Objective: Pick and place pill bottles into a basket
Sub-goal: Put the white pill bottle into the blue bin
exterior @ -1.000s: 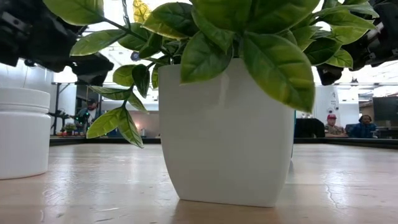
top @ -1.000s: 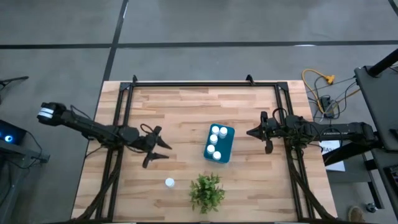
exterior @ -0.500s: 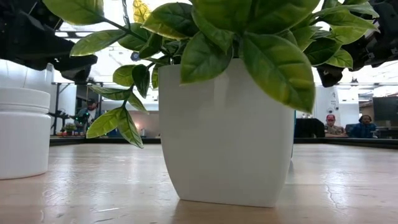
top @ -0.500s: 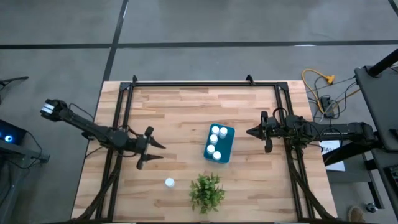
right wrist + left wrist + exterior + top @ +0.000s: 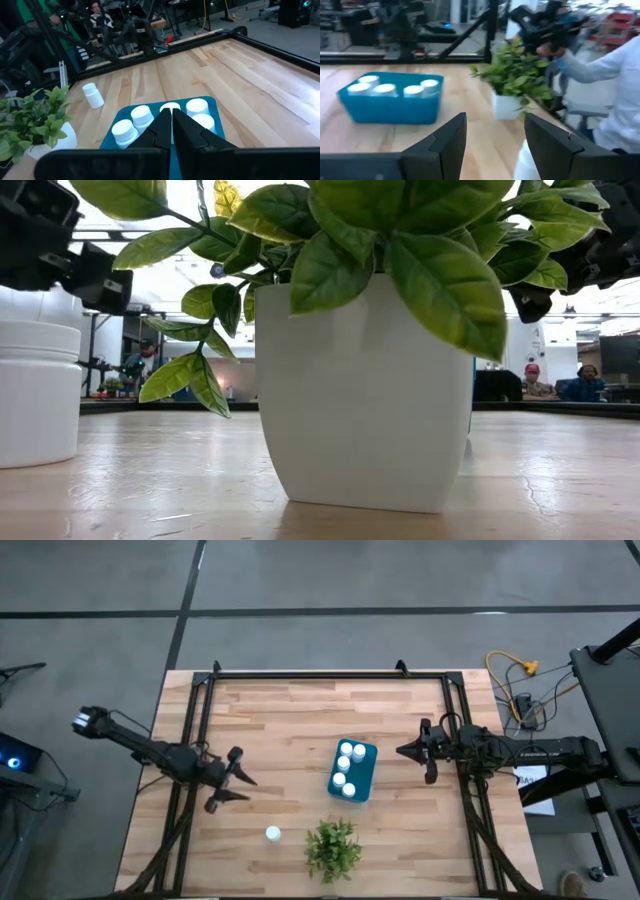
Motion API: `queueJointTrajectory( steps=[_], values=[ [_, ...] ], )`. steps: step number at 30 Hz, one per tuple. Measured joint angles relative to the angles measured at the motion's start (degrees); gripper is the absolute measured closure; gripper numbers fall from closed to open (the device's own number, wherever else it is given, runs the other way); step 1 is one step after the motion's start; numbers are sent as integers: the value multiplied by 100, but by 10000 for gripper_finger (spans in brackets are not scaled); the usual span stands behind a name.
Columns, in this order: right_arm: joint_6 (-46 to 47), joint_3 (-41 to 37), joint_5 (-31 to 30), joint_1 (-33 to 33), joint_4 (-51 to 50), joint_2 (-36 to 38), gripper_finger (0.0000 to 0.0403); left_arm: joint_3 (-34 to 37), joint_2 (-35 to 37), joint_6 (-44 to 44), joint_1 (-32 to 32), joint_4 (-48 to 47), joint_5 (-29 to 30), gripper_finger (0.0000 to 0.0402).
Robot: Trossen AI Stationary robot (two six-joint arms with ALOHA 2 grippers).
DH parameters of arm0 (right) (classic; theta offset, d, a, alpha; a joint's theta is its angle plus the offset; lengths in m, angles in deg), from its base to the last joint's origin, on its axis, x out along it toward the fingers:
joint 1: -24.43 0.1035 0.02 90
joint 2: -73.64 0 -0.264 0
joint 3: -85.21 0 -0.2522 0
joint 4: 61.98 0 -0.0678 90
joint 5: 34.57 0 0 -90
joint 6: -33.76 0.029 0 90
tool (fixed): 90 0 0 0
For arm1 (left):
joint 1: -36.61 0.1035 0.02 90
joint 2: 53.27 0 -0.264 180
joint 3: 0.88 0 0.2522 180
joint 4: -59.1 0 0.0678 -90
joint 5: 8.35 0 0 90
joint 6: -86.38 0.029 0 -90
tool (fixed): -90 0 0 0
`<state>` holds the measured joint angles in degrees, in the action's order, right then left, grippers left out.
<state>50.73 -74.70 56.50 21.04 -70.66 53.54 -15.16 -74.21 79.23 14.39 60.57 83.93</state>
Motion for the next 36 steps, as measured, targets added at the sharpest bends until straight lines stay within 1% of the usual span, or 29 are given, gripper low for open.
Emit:
queueJointTrajectory(
  steps=[2,5,8,10,13,17,23,31,33,36],
  values=[
    [1,1,-51,1,0,0,394,1,-6,-19,0,-199,-96,219],
    [2,0,-154,-1,0,0,394,3,-97,-316,0,-736,-165,219],
    [21,-1,-169,-1,0,0,394,5,-265,-685,0,-829,-223,219],
    [91,-1,-210,-1,0,0,394,5,-428,-736,0,-753,-383,219],
    [249,-1,-286,-1,0,0,394,7,-643,-717,0,-479,-472,219],
    [304,-1,-284,-1,1,0,394,3,-855,-545,0,-288,-770,219],
    [306,-1,-283,1,31,4,394,3,-968,-167,0,-148,-867,219],
    [306,-1,-283,-1,33,0,394,3,-977,-127,0,81,-950,218],
    [304,-1,-283,-1,33,0,394,3,-988,-130,0,95,-950,214],
    [304,-1,-281,-1,33,0,394,3,-1032,-133,0,197,-946,193]
  ],
)
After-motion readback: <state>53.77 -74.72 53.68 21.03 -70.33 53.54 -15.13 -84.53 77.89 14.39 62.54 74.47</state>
